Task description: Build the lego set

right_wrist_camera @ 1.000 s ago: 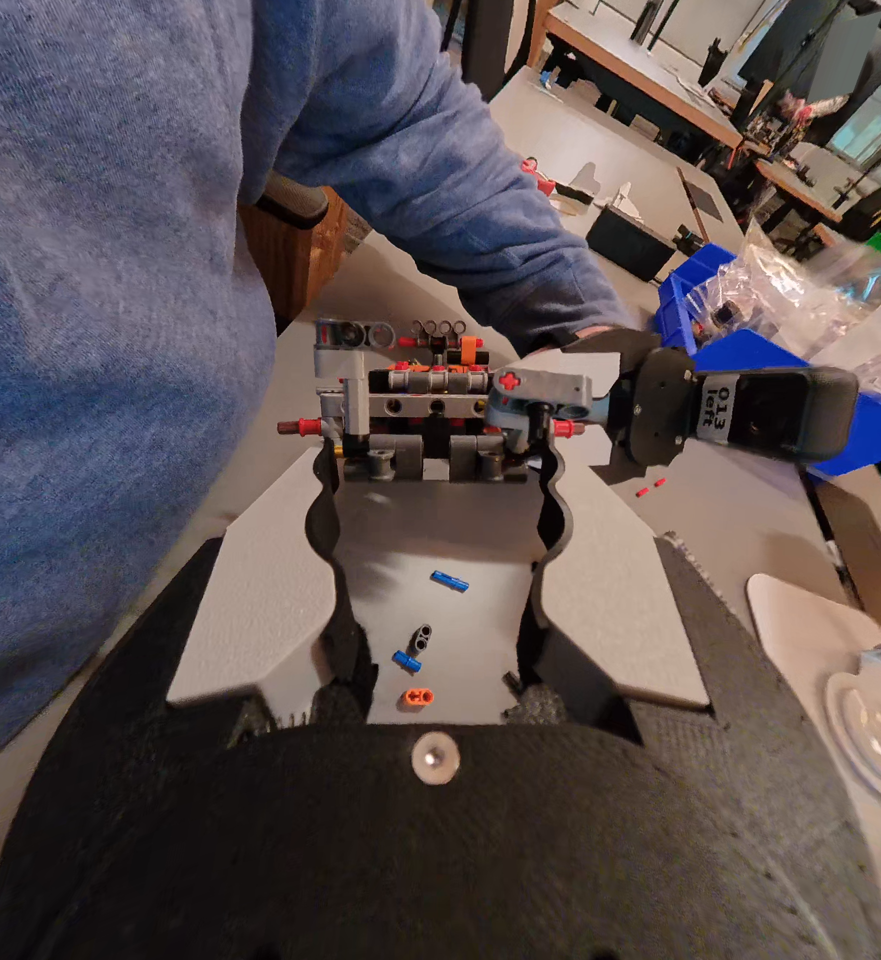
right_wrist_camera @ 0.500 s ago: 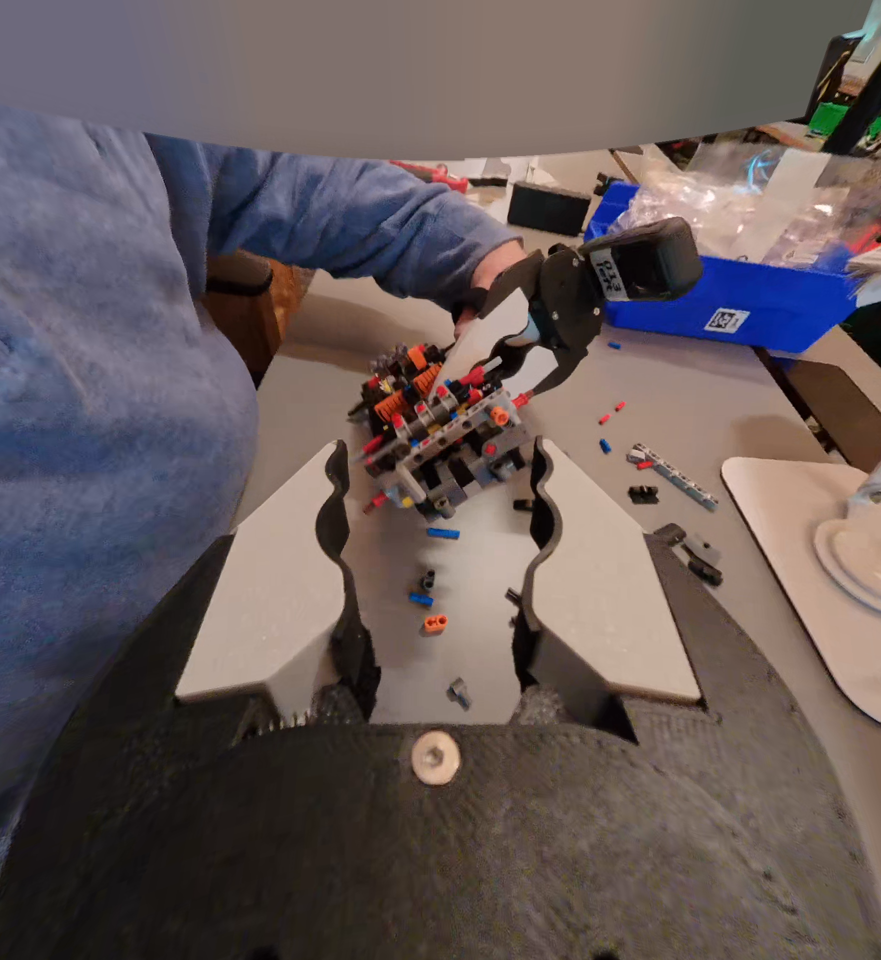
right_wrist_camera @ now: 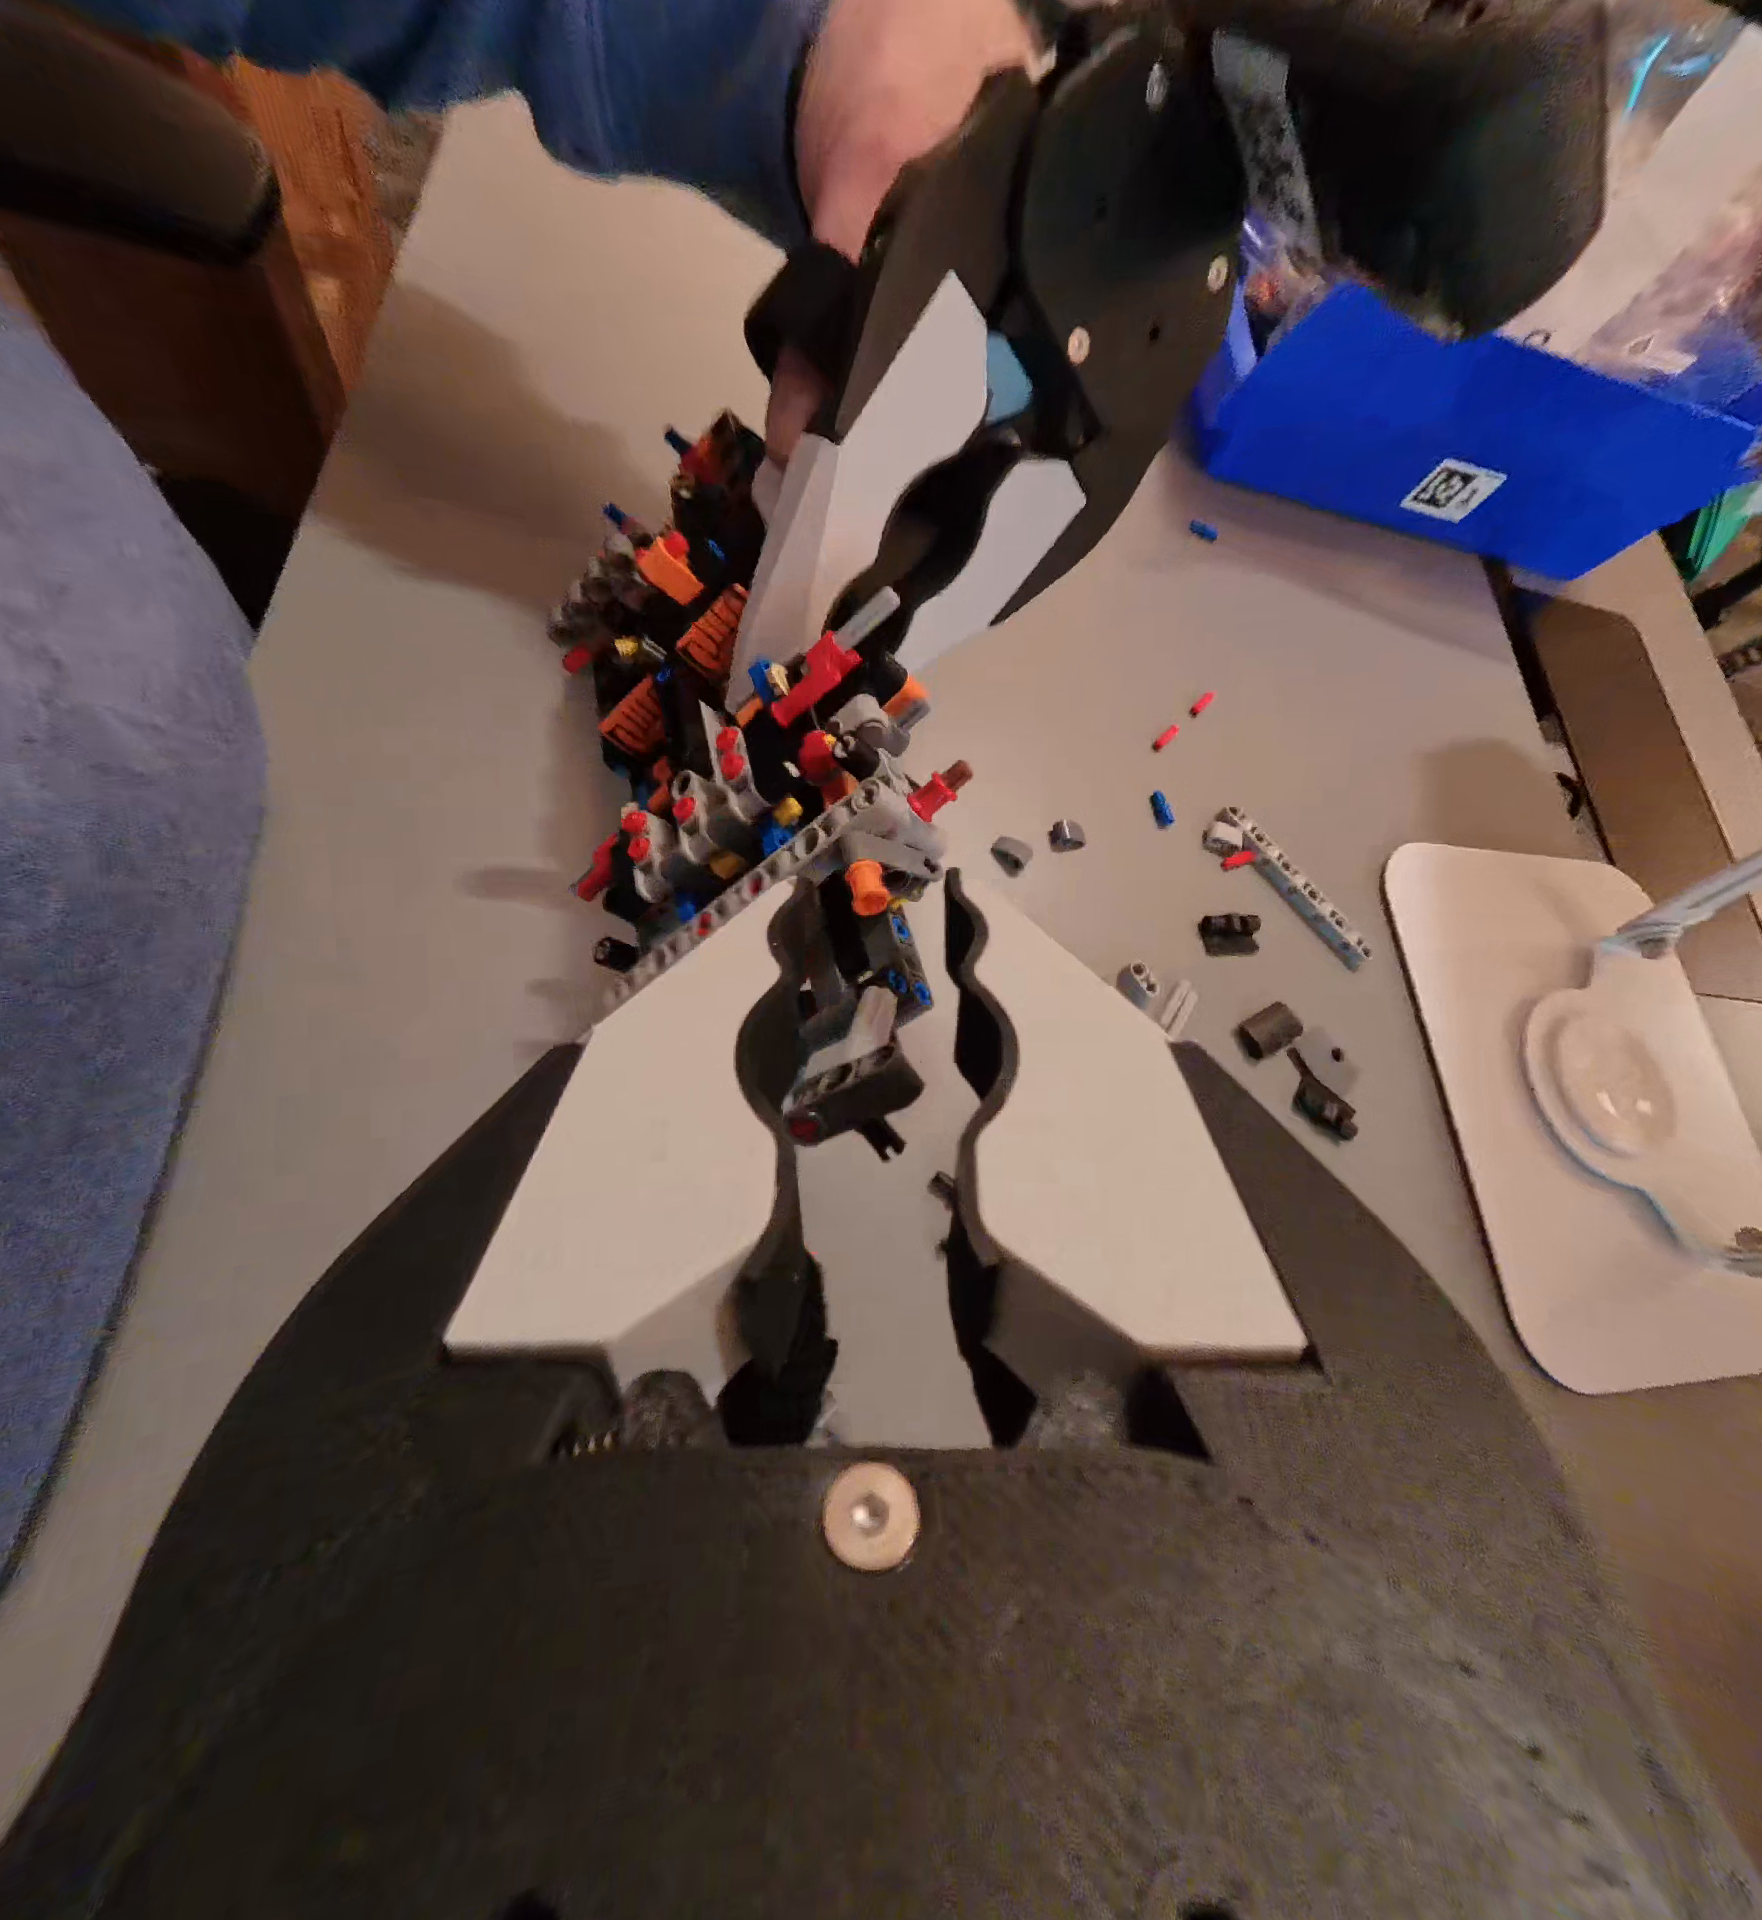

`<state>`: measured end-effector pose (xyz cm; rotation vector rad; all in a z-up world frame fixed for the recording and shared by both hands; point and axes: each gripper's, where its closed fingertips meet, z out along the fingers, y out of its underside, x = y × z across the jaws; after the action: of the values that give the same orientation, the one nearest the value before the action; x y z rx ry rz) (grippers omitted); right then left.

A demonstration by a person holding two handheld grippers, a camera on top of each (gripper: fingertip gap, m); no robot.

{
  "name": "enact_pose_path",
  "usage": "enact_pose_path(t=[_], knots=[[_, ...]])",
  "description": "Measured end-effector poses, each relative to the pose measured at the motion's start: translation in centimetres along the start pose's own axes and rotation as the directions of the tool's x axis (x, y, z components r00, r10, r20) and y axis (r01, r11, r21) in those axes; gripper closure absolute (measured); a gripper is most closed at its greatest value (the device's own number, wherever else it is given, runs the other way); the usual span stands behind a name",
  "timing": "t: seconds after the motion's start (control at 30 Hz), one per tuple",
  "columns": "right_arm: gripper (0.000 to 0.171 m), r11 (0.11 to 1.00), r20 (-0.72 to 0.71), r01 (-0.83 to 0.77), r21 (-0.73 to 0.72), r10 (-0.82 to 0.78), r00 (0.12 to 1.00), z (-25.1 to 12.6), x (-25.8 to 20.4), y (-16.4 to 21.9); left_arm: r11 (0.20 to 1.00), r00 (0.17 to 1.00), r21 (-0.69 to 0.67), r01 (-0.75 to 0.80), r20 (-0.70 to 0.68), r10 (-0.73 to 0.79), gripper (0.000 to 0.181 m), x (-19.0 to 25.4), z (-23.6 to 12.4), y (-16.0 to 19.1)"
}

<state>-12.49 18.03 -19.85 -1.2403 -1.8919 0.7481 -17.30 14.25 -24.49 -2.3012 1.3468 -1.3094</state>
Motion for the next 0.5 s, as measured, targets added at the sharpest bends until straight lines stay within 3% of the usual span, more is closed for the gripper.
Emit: enact_pose_path(t=[0.23, 0.5], knots=[[0.168, 0.997, 0.112, -0.06, 0.055, 0.054, 0.992, 1.7, 0.0, 0.5, 0.997, 0.998, -0.052, 0.057, 0.005, -0.057, 0.169, -0.8, -0.2, 1.1], [0.161, 0.995, 0.233, -0.094, 0.036, 0.083, 0.969, 3.5, -0.8, 1.9, 0.987, 0.988, -0.099, 0.127, -0.078, -0.134, 0.168, -1.3, 0.3, 3.1]])
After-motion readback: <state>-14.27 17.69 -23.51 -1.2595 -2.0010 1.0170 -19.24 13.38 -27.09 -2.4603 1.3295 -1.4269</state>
